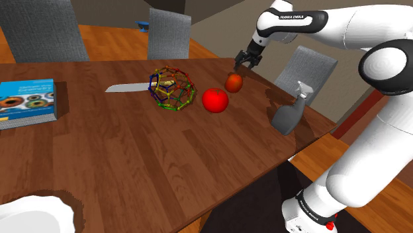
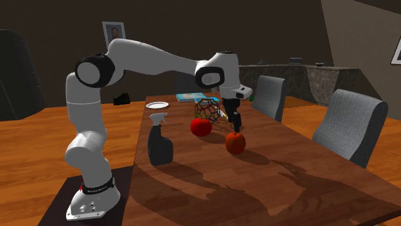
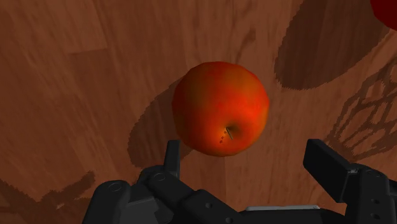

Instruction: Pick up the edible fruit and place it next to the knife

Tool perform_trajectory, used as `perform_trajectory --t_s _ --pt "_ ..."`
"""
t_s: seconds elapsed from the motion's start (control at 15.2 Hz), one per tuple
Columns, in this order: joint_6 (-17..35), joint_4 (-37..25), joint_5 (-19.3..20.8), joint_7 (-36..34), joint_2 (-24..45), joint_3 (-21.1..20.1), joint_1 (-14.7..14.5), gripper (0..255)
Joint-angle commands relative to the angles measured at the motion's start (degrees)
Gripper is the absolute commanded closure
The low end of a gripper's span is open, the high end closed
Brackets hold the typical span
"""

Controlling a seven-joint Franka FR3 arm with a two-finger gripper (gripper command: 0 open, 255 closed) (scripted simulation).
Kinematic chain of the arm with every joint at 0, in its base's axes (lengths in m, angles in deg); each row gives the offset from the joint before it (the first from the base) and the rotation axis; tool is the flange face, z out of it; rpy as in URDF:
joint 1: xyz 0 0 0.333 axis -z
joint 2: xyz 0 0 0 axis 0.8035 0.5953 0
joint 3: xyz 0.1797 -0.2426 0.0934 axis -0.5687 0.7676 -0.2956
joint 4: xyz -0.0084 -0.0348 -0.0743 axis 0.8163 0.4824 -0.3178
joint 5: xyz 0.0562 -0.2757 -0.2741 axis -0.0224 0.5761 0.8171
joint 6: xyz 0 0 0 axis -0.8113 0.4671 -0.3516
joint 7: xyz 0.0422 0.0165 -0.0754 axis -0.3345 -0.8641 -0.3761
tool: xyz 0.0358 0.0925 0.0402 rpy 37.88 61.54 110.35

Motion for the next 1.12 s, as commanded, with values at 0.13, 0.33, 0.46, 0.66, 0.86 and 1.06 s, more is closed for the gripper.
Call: perform_trajectory --t_s 0.13,0.33,0.46,0.66,0.86,1.06 --pt "2.68 1.44 -0.44 0.3 1.23 -0.14 -0.06 0" --pt "3.06 1.65 -0.5 0.34 1.4 -0.16 -0.08 0" --pt "3.05 1.65 -0.5 0.34 1.4 -0.16 -0.08 0" --pt "3.05 1.65 -0.5 0.34 1.39 -0.16 -0.07 0" --pt "3.05 1.65 -0.5 0.34 1.39 -0.16 -0.07 255" --pt "3.05 1.65 -0.5 0.34 1.39 -0.16 -0.07 255"
